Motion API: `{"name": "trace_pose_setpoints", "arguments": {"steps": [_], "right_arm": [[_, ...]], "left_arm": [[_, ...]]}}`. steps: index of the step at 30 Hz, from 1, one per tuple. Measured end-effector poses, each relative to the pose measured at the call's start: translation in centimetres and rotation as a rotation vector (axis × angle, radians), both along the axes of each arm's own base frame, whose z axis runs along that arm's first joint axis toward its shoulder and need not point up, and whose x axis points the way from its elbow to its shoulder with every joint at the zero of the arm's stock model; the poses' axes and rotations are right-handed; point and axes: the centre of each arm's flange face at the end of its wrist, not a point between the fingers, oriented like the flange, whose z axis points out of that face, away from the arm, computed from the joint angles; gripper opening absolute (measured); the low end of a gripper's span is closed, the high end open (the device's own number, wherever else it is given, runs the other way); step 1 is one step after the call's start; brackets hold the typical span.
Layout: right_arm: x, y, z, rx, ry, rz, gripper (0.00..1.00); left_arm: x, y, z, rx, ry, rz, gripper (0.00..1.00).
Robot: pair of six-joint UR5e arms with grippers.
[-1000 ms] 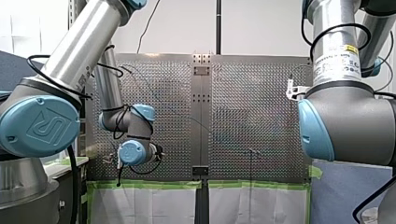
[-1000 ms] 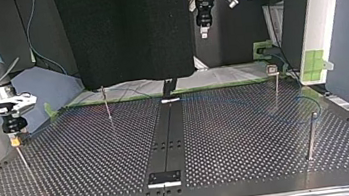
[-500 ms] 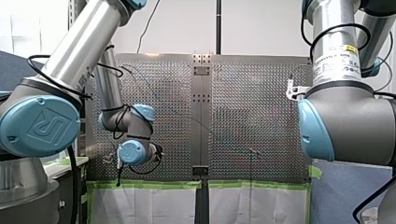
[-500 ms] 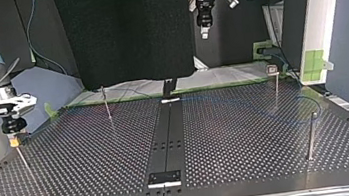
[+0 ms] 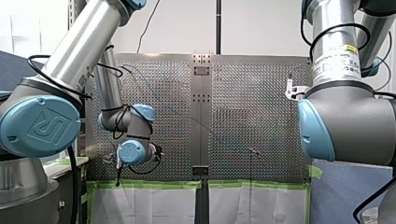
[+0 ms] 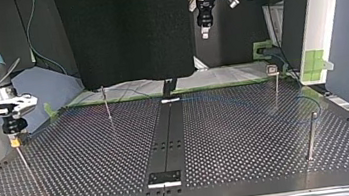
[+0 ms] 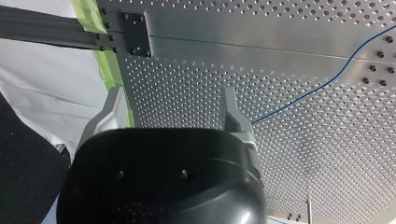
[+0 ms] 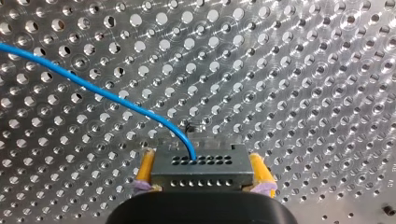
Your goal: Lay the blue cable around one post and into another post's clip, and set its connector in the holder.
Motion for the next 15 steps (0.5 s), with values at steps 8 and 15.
{"name": "trace_pose_setpoints", "arguments": {"steps": [8, 15], "right_arm": [[0.07, 0.01, -0.01, 0.000, 0.000, -0.004, 0.00], [0.10, 0.01, 0.00, -0.001, 0.003, -0.004, 0.00]], "left_arm": [[0.01, 0.01, 0.00, 0.000, 0.000, 0.000, 1.00], [0.03, 0.05, 0.00, 0.001, 0.001, 0.002, 1.00]]}}
